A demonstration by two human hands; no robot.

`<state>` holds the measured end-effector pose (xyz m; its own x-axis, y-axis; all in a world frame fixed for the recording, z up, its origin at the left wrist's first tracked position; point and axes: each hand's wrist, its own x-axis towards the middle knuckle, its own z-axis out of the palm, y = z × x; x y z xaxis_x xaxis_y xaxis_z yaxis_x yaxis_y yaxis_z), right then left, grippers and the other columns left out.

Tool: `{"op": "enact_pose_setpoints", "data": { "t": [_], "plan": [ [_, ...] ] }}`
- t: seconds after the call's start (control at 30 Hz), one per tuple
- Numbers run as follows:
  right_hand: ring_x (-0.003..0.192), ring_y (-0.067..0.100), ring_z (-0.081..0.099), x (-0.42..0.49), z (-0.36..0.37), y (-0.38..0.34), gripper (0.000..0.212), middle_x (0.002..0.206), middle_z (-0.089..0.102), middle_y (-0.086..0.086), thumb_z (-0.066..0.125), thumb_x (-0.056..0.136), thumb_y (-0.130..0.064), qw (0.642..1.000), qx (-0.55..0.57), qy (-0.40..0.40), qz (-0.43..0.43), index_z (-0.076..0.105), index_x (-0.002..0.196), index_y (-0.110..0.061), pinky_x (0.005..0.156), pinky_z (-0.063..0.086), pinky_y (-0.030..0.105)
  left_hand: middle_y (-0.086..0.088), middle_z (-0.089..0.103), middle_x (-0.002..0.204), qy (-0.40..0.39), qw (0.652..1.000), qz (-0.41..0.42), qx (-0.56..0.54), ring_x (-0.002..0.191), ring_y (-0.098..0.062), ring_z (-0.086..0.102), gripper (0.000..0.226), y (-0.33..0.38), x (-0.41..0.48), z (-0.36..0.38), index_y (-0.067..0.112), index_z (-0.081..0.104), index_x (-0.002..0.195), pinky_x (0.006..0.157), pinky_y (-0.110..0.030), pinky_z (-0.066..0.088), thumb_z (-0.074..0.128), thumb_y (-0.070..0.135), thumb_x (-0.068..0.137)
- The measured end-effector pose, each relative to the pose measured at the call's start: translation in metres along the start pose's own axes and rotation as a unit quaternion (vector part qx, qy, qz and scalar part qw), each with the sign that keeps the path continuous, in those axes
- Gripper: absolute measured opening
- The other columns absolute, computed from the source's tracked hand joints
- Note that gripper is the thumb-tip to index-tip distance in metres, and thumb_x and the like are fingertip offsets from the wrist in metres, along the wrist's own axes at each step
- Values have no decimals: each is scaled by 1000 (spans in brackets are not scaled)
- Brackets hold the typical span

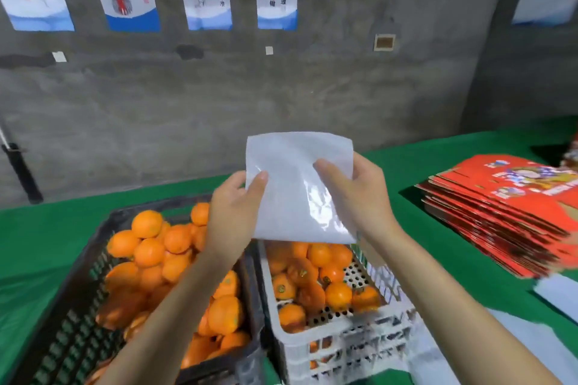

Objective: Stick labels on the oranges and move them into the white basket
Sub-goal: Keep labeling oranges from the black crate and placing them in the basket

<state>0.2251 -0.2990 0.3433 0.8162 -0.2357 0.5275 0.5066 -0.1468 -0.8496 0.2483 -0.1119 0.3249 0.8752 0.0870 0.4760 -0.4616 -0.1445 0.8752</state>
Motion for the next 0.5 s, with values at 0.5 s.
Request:
{"op": "enact_pose_setpoints", "data": {
  "t": [0.5],
  "plan": [
    [65,-6,57,-75,-282,44,22,70,66,-21,56,97,-9,970,-185,139,78,67,82,-21,61,44,12,-1,61,71,-184,982,-7,-32,58,-4,52,35,-23,-112,279,12,57,79,52,-23,39,53,40,98]
  ]
}}
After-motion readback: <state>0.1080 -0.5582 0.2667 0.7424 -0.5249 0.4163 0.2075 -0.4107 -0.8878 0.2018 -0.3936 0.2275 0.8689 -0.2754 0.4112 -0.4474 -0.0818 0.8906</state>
